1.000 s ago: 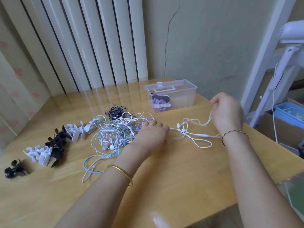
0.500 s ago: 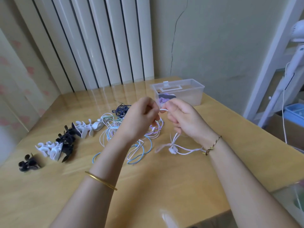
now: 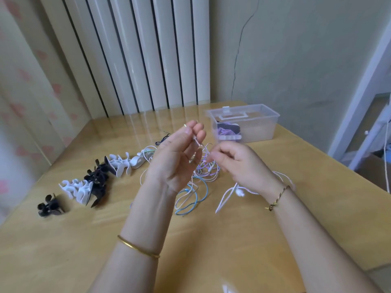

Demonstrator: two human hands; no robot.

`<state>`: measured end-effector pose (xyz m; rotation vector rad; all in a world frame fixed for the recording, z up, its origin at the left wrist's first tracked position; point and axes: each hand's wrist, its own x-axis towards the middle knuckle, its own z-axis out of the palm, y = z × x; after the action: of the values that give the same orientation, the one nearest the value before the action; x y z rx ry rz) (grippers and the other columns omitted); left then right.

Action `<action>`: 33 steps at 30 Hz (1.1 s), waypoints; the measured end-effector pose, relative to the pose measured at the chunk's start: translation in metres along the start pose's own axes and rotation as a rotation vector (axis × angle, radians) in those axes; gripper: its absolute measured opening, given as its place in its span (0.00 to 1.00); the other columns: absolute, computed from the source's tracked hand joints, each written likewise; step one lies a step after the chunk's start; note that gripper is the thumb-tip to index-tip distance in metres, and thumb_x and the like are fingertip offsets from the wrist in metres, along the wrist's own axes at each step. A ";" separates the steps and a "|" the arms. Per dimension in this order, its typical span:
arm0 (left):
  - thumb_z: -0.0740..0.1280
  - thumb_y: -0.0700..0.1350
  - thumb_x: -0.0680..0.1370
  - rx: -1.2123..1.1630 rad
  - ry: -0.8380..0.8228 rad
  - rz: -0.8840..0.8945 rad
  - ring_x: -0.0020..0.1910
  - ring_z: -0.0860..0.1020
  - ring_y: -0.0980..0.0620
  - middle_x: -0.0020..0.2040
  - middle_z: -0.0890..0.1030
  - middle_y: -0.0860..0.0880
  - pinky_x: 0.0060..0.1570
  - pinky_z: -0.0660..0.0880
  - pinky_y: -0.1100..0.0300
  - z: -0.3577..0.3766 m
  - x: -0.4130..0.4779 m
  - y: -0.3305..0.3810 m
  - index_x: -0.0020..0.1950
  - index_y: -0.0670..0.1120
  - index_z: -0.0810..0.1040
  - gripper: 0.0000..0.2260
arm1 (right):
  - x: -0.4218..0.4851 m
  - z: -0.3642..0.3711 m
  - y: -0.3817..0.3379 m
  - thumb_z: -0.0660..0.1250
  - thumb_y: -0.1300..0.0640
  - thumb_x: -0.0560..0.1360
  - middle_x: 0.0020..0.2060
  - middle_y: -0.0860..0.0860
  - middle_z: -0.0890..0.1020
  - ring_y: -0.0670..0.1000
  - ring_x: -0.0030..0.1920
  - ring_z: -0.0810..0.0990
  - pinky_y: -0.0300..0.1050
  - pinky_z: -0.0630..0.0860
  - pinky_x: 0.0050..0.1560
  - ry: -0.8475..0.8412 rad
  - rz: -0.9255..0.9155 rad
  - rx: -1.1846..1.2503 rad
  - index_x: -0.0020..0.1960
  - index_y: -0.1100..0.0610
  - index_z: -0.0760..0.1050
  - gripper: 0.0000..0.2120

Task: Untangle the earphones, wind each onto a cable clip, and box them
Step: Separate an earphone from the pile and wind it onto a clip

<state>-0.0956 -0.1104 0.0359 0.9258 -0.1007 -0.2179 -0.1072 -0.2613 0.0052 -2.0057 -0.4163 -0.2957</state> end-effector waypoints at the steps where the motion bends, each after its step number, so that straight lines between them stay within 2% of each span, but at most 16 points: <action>1: 0.63 0.39 0.79 0.006 0.029 0.054 0.42 0.82 0.60 0.43 0.85 0.54 0.46 0.69 0.61 0.002 0.001 -0.002 0.50 0.48 0.79 0.07 | -0.002 -0.001 -0.001 0.61 0.60 0.79 0.25 0.43 0.71 0.41 0.24 0.67 0.31 0.64 0.28 -0.048 0.040 0.018 0.42 0.56 0.77 0.09; 4: 0.64 0.37 0.78 0.182 0.095 0.240 0.48 0.83 0.56 0.47 0.85 0.51 0.48 0.73 0.63 0.007 0.002 -0.010 0.50 0.47 0.80 0.07 | -0.009 -0.006 -0.009 0.60 0.58 0.80 0.27 0.51 0.71 0.43 0.20 0.65 0.40 0.67 0.21 -0.176 0.103 0.046 0.44 0.56 0.77 0.08; 6: 0.66 0.34 0.76 0.387 0.121 0.395 0.50 0.83 0.52 0.48 0.85 0.49 0.50 0.76 0.61 0.005 0.004 -0.014 0.49 0.45 0.81 0.07 | -0.011 -0.011 -0.017 0.61 0.58 0.80 0.27 0.50 0.71 0.46 0.20 0.65 0.41 0.70 0.22 -0.194 0.114 0.045 0.46 0.58 0.76 0.07; 9: 0.68 0.36 0.76 0.885 0.095 0.599 0.50 0.82 0.55 0.48 0.85 0.53 0.55 0.77 0.57 0.000 0.005 -0.019 0.47 0.48 0.83 0.08 | -0.009 -0.019 -0.023 0.65 0.58 0.77 0.27 0.47 0.72 0.45 0.26 0.68 0.43 0.70 0.28 0.001 0.054 -0.087 0.45 0.57 0.78 0.05; 10: 0.67 0.37 0.77 1.006 0.067 0.612 0.49 0.82 0.57 0.47 0.84 0.54 0.55 0.76 0.59 -0.002 0.004 -0.019 0.49 0.47 0.83 0.08 | -0.006 -0.022 -0.022 0.66 0.58 0.76 0.28 0.46 0.74 0.45 0.29 0.70 0.44 0.71 0.33 0.090 0.006 -0.140 0.44 0.55 0.79 0.04; 12: 0.64 0.38 0.79 1.094 0.001 0.550 0.43 0.81 0.60 0.44 0.84 0.54 0.50 0.75 0.66 -0.002 0.003 -0.016 0.52 0.45 0.82 0.08 | -0.001 -0.027 -0.019 0.67 0.58 0.75 0.34 0.46 0.79 0.45 0.36 0.75 0.45 0.72 0.40 0.234 -0.067 -0.220 0.44 0.52 0.80 0.04; 14: 0.62 0.39 0.80 1.087 -0.099 0.426 0.37 0.78 0.60 0.40 0.82 0.52 0.44 0.73 0.69 -0.001 -0.001 -0.012 0.52 0.44 0.82 0.09 | 0.003 -0.030 -0.014 0.67 0.55 0.74 0.38 0.46 0.81 0.47 0.40 0.78 0.47 0.74 0.43 0.318 -0.114 -0.252 0.44 0.51 0.81 0.04; 18: 0.58 0.39 0.82 0.936 -0.272 0.181 0.34 0.74 0.58 0.35 0.78 0.53 0.41 0.71 0.69 0.002 -0.008 -0.004 0.51 0.40 0.81 0.12 | 0.005 -0.028 -0.005 0.65 0.53 0.74 0.39 0.48 0.82 0.48 0.40 0.78 0.49 0.75 0.41 0.375 -0.129 -0.216 0.44 0.48 0.81 0.06; 21: 0.56 0.39 0.81 0.579 -0.314 0.027 0.31 0.72 0.58 0.32 0.75 0.54 0.43 0.67 0.63 0.008 -0.010 0.002 0.49 0.41 0.78 0.11 | 0.003 -0.021 -0.003 0.65 0.52 0.77 0.32 0.50 0.78 0.47 0.31 0.70 0.46 0.69 0.34 0.298 -0.084 -0.114 0.46 0.48 0.81 0.06; 24: 0.58 0.41 0.81 0.186 -0.206 -0.081 0.31 0.76 0.61 0.32 0.77 0.56 0.53 0.68 0.56 0.018 -0.006 0.005 0.49 0.46 0.79 0.10 | -0.002 -0.015 -0.007 0.62 0.54 0.80 0.27 0.53 0.73 0.45 0.24 0.69 0.43 0.68 0.29 0.107 0.009 -0.100 0.40 0.42 0.79 0.13; 26: 0.60 0.40 0.80 0.052 -0.101 -0.046 0.35 0.79 0.62 0.34 0.81 0.57 0.57 0.70 0.50 0.022 -0.003 0.005 0.50 0.47 0.79 0.09 | -0.007 -0.015 -0.007 0.59 0.57 0.81 0.27 0.50 0.73 0.49 0.22 0.70 0.41 0.69 0.26 -0.010 0.087 -0.137 0.35 0.43 0.73 0.17; 28: 0.62 0.38 0.79 0.095 -0.020 0.057 0.41 0.82 0.61 0.38 0.84 0.56 0.54 0.72 0.49 0.026 -0.001 0.002 0.47 0.48 0.80 0.08 | -0.012 -0.017 -0.008 0.58 0.58 0.81 0.26 0.50 0.74 0.52 0.21 0.71 0.42 0.69 0.25 -0.057 0.128 -0.179 0.37 0.50 0.73 0.14; 30: 0.65 0.37 0.78 0.332 0.076 0.268 0.46 0.82 0.58 0.42 0.84 0.55 0.50 0.73 0.60 0.027 0.001 -0.005 0.43 0.49 0.82 0.09 | -0.016 -0.018 -0.012 0.58 0.58 0.80 0.27 0.50 0.74 0.52 0.22 0.71 0.43 0.69 0.26 -0.086 0.130 -0.199 0.41 0.61 0.71 0.12; 31: 0.66 0.36 0.77 0.457 0.118 0.379 0.45 0.82 0.57 0.43 0.84 0.55 0.47 0.73 0.65 0.027 0.001 -0.009 0.42 0.47 0.82 0.09 | -0.018 -0.018 -0.016 0.59 0.57 0.80 0.27 0.50 0.75 0.51 0.22 0.70 0.44 0.70 0.27 -0.105 0.119 -0.205 0.41 0.63 0.70 0.13; 32: 0.66 0.36 0.77 0.565 0.136 0.474 0.45 0.83 0.56 0.43 0.84 0.56 0.47 0.75 0.65 0.026 0.002 -0.012 0.43 0.46 0.82 0.08 | -0.019 -0.019 -0.021 0.59 0.56 0.80 0.27 0.50 0.75 0.50 0.22 0.70 0.44 0.70 0.27 -0.119 0.107 -0.213 0.40 0.63 0.70 0.13; 33: 0.67 0.38 0.77 0.712 0.142 0.570 0.45 0.83 0.53 0.42 0.84 0.55 0.49 0.77 0.60 0.022 0.005 -0.016 0.44 0.45 0.82 0.06 | -0.019 -0.021 -0.025 0.59 0.56 0.80 0.26 0.49 0.74 0.48 0.22 0.70 0.44 0.71 0.28 -0.120 0.093 -0.230 0.41 0.63 0.71 0.13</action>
<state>-0.0974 -0.1382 0.0365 1.5697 -0.3176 0.4446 -0.1353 -0.2725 0.0275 -2.2691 -0.3762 -0.1720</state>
